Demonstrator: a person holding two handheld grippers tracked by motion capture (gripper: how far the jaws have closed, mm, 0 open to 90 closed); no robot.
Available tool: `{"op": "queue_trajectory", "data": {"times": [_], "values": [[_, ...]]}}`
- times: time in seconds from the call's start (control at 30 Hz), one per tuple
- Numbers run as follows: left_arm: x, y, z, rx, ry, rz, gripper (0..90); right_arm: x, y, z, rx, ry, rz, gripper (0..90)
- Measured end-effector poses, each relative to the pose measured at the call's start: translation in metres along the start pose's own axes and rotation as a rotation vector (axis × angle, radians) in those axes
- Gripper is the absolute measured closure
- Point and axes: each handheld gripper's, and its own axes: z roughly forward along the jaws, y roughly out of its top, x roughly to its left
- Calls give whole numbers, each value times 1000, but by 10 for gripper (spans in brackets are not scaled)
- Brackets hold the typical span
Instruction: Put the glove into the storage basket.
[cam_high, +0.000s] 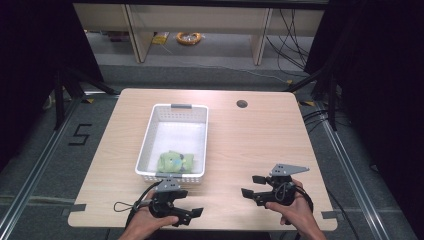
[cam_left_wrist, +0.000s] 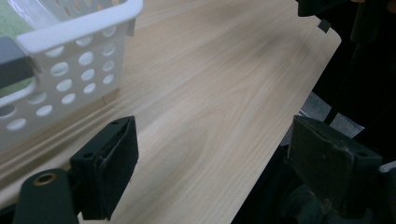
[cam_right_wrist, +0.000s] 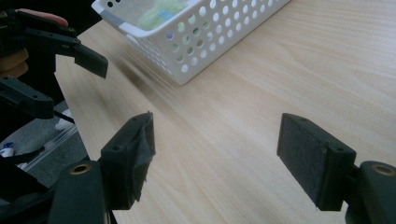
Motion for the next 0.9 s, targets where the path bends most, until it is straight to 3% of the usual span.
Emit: {"op": "queue_trajectory", "data": {"times": [0.03,0.07,0.2,0.33,0.37,0.43,0.5,0.53,0.57,0.63,0.67,0.7,0.83,0.87,0.9], "values": [[-1,-2,0,-3,7,3,159,-2,-1,0,-3,-3,-20,280],[-1,-3,-1,1,9,12,158,0,-3,-1,6,-14,-5,272],[-3,-10,1,12,24,20,158,1,-12,-1,0,-7,-18,256],[-4,-15,1,21,38,60,159,5,-21,1,19,-24,-37,252],[-4,-17,1,27,49,69,158,7,-23,1,32,-30,-22,250],[-5,-20,2,25,44,61,158,8,-27,4,35,-17,-53,245],[-6,-23,3,36,50,42,159,12,-31,6,49,-19,-53,225],[-6,-24,2,41,54,48,158,16,-32,5,67,-22,-24,219],[-6,-26,2,52,64,68,159,15,-33,6,62,-33,-61,219],[-6,-28,1,42,64,71,158,19,-36,6,76,-52,-77,213],[-7,-30,1,40,68,67,158,22,-39,6,86,-41,-55,205],[-7,-32,1,40,72,68,158,22,-40,5,86,-68,-77,203],[-9,-37,0,73,90,81,159,25,-47,4,90,-77,-103,202],[-11,-39,0,55,85,74,158,28,-49,3,103,-76,-73,198],[-12,-39,0,61,84,86,158,26,-51,3,90,-81,-98,192]]}}
